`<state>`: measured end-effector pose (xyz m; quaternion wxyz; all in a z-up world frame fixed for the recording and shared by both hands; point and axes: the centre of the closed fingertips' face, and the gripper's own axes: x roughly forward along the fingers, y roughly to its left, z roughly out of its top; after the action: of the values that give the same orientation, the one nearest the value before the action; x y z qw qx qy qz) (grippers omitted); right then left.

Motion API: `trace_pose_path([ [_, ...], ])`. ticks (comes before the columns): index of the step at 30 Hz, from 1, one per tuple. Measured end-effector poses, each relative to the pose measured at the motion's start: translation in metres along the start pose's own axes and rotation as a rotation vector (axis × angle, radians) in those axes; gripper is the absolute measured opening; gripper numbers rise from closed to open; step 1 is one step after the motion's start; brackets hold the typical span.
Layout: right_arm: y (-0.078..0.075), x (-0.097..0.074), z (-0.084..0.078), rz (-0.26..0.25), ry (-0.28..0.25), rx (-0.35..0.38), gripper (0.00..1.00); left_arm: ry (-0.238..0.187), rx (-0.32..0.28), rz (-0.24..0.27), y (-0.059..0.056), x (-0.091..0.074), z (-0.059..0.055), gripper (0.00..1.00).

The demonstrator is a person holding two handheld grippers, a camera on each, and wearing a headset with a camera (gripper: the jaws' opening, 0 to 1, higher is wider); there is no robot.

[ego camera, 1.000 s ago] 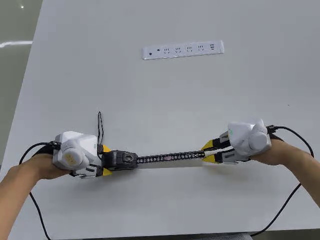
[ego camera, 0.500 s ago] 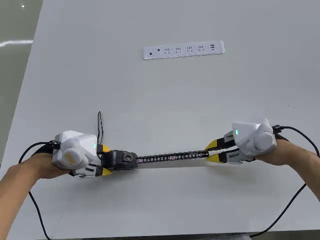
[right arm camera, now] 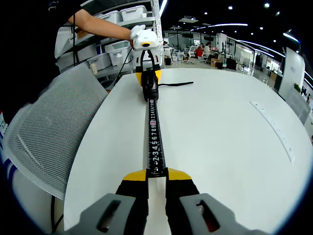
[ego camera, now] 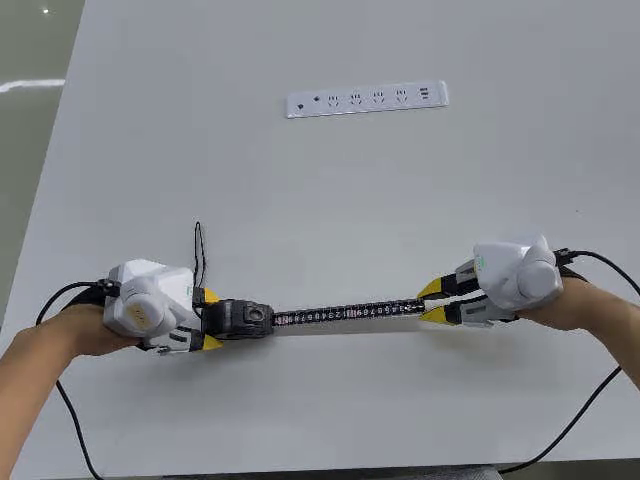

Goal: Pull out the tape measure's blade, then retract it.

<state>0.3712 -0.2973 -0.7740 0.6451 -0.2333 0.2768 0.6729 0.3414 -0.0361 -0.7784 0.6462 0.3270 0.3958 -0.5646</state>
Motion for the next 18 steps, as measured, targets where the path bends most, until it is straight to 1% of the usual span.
trace_pose_path([
  [7, -0.0005, -0.0041, -0.0034, -0.001, 0.009, -0.002, 0.1, 0.004, 0.001, 0.0, -0.0007, -0.0005, 0.0006, 0.28],
  [13, -0.0004, -0.0066, -0.0033, -0.002, 0.017, -0.004, 0.1, 0.004, 0.001, 0.002, -0.0014, -0.0017, 0.002, 0.28],
  [18, -0.0001, -0.0063, -0.0052, -0.001, 0.025, -0.002, 0.1, 0.006, 0.001, 0.003, -0.0015, -0.0024, 0.004, 0.28],
])
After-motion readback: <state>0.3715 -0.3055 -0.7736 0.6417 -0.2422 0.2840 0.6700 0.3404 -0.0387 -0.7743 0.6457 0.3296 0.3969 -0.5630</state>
